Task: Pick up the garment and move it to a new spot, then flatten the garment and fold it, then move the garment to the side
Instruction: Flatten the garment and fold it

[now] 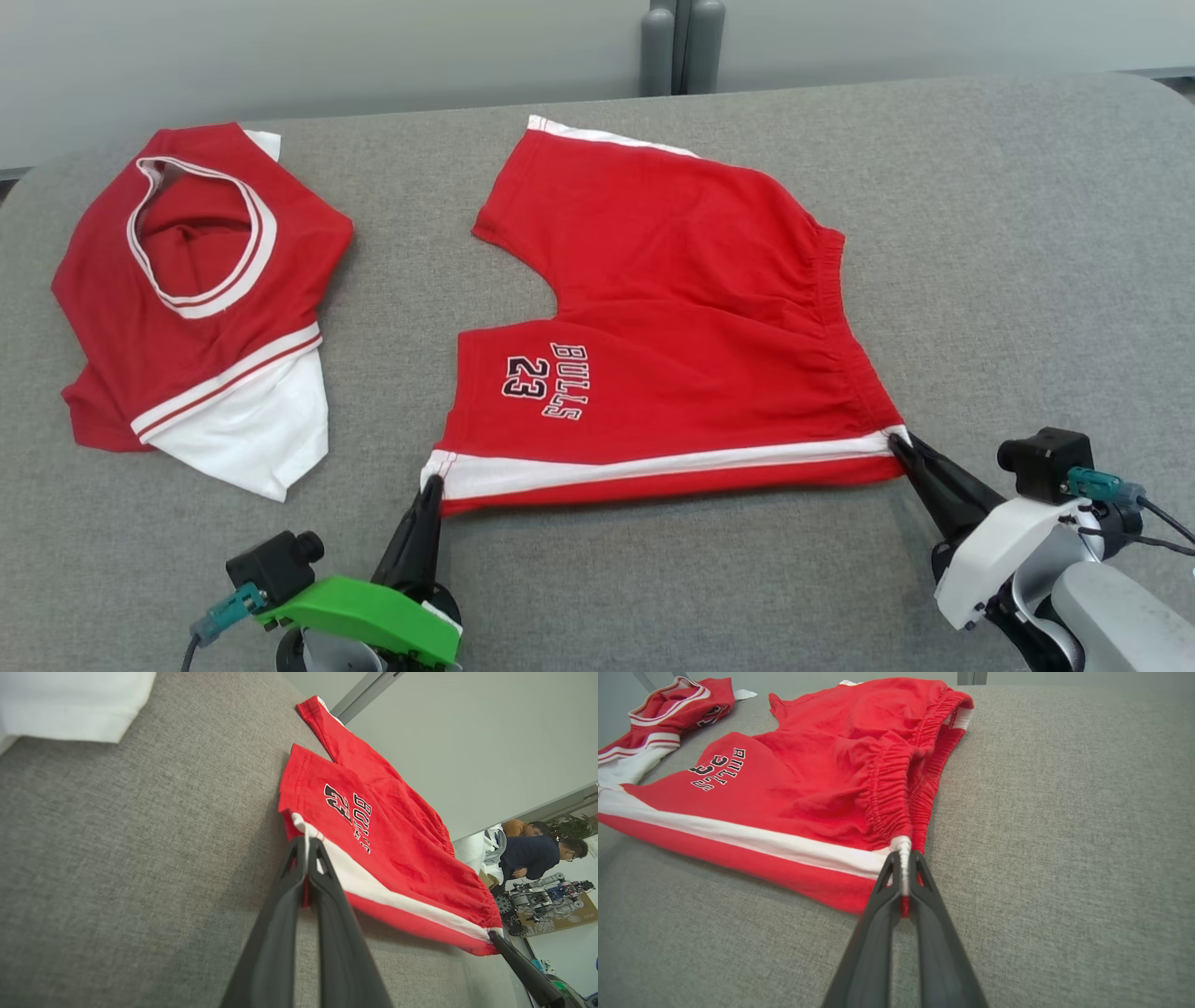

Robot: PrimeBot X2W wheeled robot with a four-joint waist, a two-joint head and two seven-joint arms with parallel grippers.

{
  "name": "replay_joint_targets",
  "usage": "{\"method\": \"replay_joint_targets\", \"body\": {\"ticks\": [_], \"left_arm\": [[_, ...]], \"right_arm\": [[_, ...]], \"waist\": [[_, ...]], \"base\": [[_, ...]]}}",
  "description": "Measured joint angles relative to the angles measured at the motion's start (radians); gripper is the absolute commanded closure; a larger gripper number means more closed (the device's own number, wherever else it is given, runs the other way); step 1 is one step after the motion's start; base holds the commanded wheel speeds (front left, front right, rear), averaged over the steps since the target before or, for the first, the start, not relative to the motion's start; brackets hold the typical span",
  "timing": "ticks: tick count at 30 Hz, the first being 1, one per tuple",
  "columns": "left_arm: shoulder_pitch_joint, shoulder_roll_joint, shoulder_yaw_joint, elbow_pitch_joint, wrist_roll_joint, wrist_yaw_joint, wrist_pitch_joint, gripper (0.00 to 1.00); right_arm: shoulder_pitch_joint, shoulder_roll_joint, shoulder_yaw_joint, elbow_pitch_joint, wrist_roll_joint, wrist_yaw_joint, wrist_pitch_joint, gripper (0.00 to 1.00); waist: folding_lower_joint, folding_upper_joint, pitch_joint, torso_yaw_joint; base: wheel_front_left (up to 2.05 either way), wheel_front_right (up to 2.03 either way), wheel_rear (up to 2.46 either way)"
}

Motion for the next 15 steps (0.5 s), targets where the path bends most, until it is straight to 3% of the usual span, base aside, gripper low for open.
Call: {"method": "replay_joint_targets", "body": {"ticks": [15], "left_arm": [[0.102,0.008,-0.035,0.021,0.053,-0.002,0.0,1.0]], "right_arm": [[0.07,0.013,0.025,0.058,-0.019,0.0,-0.009,1.0]], "waist": [[0.0,0.0,-0.072,0.019]], "base": [[0.0,0.0,0.0]]}}
